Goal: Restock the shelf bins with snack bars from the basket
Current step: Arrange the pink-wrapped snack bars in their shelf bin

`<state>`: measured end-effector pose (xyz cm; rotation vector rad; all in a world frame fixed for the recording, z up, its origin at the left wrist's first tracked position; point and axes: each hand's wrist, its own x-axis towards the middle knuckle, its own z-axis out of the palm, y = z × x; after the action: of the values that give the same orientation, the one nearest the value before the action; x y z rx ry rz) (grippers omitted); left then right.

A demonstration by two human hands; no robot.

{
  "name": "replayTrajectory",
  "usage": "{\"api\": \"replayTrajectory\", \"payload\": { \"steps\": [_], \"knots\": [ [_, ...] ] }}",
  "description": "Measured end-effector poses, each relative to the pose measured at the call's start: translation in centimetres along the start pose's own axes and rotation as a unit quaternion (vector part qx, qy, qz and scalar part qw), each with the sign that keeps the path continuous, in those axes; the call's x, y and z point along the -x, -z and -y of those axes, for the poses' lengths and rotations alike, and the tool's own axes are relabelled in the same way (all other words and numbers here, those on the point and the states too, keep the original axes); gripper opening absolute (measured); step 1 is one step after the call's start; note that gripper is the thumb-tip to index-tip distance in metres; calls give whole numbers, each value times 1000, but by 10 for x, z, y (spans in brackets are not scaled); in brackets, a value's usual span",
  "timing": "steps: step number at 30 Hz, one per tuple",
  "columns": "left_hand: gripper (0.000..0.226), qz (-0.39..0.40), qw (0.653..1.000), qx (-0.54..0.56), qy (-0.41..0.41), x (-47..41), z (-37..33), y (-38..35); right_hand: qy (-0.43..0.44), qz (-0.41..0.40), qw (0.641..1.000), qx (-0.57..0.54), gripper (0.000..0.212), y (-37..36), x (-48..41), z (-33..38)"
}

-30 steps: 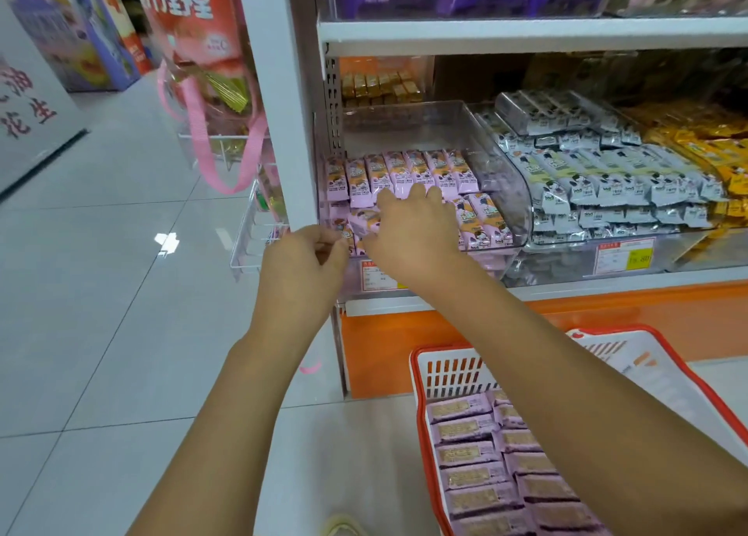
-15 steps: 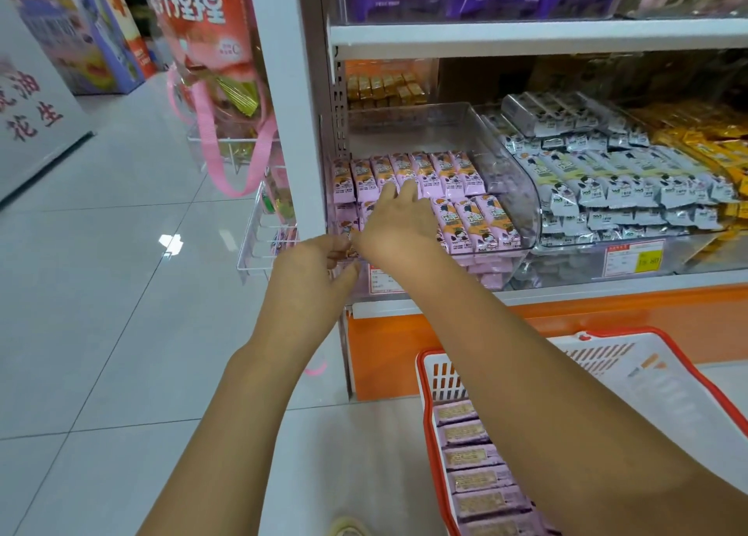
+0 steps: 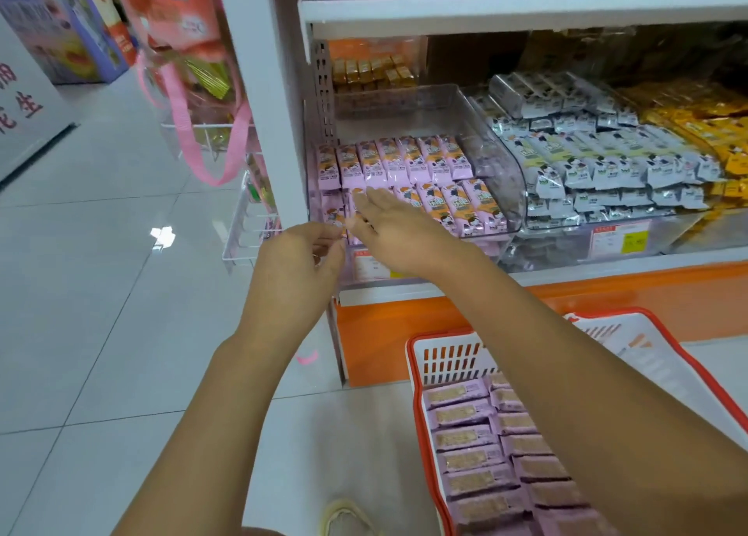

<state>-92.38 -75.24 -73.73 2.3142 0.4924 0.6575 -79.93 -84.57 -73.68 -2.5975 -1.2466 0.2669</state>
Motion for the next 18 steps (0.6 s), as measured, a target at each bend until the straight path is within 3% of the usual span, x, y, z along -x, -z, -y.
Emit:
{"api": "replayTrajectory", "payload": {
  "steps": [6, 8, 11, 13, 15, 18],
  "knots": [
    [17, -26, 999, -5, -39, 7, -5, -12, 75, -44, 996, 13, 56, -7, 41, -26],
    [17, -39, 998, -14, -52, 9, -8, -15, 104, -97, 989, -34, 49, -6, 56, -39],
    [20, -53, 993, -35, -101, 16, -14, -23, 160, -237, 956, -64, 26, -10, 89, -63],
    [25, -2, 993, -35, -115, 22, -19, -35, 165, -256, 951, -53, 23, -23, 114, -87],
    [30, 102, 984, -69, -128, 31, -22, -57, 149, -174, 972, -44, 25, -47, 137, -116],
    [33, 286, 934, -147, -154, 51, -19, -95, 80, 52, 995, 25, 24, -106, 169, -170]
  ]
}}
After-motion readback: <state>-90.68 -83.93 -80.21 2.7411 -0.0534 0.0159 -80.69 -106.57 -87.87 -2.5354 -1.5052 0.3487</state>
